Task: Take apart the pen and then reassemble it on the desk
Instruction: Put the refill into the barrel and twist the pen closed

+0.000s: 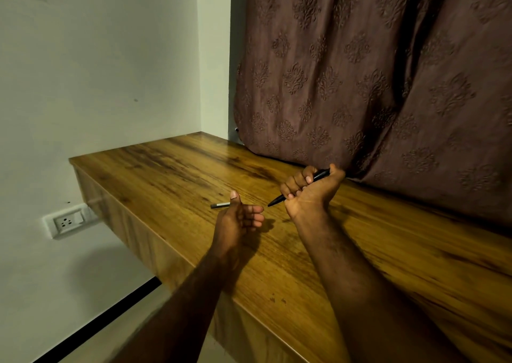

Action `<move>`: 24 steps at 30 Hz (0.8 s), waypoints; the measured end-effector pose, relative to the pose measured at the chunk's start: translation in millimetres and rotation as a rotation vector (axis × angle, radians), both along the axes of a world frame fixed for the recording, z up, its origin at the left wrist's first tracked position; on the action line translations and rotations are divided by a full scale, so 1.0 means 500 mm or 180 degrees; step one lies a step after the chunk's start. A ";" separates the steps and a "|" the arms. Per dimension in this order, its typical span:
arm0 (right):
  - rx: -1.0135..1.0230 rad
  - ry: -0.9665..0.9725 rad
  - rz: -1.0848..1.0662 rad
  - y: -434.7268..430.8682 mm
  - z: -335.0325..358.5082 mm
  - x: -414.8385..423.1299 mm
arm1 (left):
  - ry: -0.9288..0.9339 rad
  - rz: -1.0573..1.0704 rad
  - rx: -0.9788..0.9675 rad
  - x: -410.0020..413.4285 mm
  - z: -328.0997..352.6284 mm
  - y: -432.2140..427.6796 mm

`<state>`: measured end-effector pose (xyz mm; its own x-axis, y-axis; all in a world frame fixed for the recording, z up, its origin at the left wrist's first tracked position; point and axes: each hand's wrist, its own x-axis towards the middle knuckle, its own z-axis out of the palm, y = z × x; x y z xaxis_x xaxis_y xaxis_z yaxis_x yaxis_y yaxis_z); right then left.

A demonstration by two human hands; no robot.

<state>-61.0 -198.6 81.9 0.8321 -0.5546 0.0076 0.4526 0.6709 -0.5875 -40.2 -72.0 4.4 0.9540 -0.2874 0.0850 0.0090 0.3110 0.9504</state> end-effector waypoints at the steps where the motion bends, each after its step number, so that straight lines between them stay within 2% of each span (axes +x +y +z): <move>1: 0.0009 -0.0011 0.0003 0.000 0.000 0.000 | 0.0001 -0.0008 -0.0018 -0.001 0.000 0.001; 24: 0.0103 0.0028 0.0074 -0.020 0.010 0.000 | -0.0020 0.0046 -0.0194 -0.025 0.003 -0.005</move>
<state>-60.9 -208.4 86.7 0.8447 -0.5350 -0.0173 0.4316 0.6998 -0.5692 -53.0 -74.4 6.0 0.9575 -0.2676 0.1078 -0.0018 0.3683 0.9297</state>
